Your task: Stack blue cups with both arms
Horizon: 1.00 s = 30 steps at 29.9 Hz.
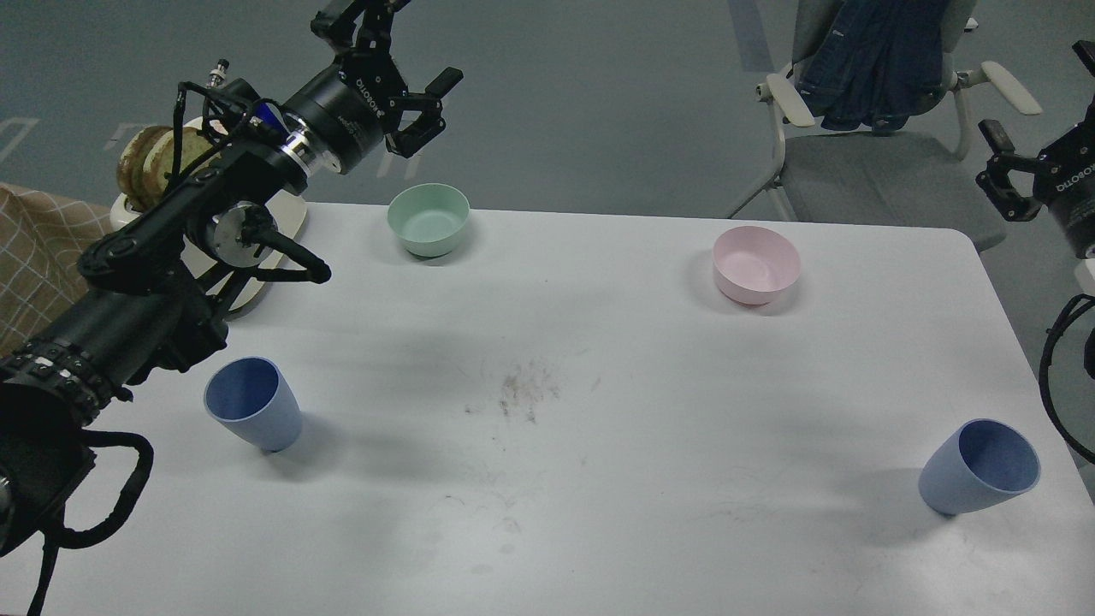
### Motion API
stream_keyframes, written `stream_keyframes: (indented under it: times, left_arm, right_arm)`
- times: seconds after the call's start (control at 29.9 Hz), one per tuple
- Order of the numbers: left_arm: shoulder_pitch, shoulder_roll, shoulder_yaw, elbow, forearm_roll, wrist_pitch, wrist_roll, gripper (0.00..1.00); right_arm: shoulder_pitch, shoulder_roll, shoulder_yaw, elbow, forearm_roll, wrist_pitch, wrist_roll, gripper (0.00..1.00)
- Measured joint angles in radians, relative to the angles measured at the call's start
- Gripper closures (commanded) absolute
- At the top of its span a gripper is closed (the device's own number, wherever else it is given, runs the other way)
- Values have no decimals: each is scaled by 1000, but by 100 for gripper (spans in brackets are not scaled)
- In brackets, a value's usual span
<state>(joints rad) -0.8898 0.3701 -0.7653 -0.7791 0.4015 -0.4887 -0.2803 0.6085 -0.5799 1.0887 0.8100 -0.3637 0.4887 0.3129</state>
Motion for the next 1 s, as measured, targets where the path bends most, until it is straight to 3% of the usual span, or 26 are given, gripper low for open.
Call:
stream_keyframes:
  times: [0.6,0.8,1.0]
  left_arm:
    - [-12,34,3,-23,107,0,2,5]
    - [-18,215,1,-245,337,0,1,9]
    - [33,496,4,-544,559,0,0,13]
  right_arm:
    - [-5,12,1,-3,0,0,2,0]
    - [-4,12,1,-8,-1,0,2,0]
    - [-4,12,1,-6,-1,0,2,0]
